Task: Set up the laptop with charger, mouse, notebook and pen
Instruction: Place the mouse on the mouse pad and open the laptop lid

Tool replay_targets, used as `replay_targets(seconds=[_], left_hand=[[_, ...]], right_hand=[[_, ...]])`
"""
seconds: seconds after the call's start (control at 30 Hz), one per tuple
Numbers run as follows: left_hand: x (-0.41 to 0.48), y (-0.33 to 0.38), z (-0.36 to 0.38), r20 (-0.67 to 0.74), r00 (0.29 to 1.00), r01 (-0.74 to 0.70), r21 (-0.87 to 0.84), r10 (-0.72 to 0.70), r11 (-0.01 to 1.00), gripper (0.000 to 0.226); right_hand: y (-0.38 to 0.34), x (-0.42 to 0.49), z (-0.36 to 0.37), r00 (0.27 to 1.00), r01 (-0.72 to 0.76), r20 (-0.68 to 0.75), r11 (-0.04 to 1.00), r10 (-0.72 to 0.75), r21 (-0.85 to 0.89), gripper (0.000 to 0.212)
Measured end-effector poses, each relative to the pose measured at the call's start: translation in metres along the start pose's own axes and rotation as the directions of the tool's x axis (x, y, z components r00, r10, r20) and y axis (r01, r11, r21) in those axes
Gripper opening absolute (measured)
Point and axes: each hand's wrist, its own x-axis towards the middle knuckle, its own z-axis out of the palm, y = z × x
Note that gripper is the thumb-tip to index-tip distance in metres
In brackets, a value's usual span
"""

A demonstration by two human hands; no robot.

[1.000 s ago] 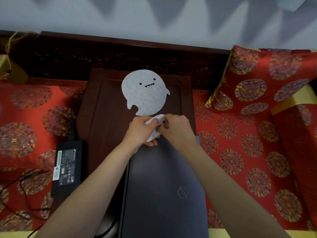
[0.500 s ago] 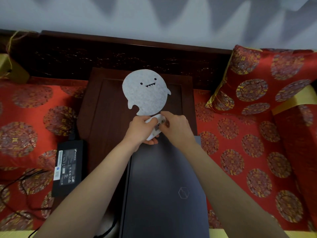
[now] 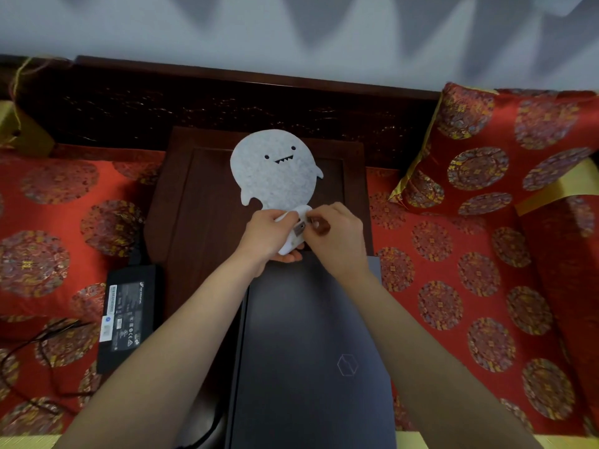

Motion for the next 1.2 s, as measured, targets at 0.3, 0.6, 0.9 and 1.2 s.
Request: replay_targets(seconds=[0.3, 0.6, 0.9, 1.2], left_hand=[[0.003, 0.000, -0.001, 0.060, 0.998, -0.034, 0.084, 0.029, 0.996, 0.023], [0.065, 0.028, -0.037, 0.076, 0.939, -0.340, 0.345, 0.335, 0.875, 0.036], [0.134, 0.015, -0.039, 0.147, 0.877, -0.389, 0.777, 0.458, 0.495, 0.068], [0.035, -0.035, -0.058, -0.231, 0.840, -0.240, 0.654, 0.491, 0.717, 0.032]], right_hand=[[0.006, 0.016, -0.009, 0.968, -0.227, 0.107, 0.974, 0.227, -0.012, 0.008], [0.025, 0.023, -0.029, 0.750, -0.642, 0.307, 0.533, 0.585, 0.552, 0.007], [0.049, 0.022, -0.035, 0.744, -0.655, 0.254, 0.603, 0.617, 0.455, 0.017], [0.066, 0.016, -0.014, 0.832, -0.537, 0.292, 0.817, 0.471, 0.211, 0.025]])
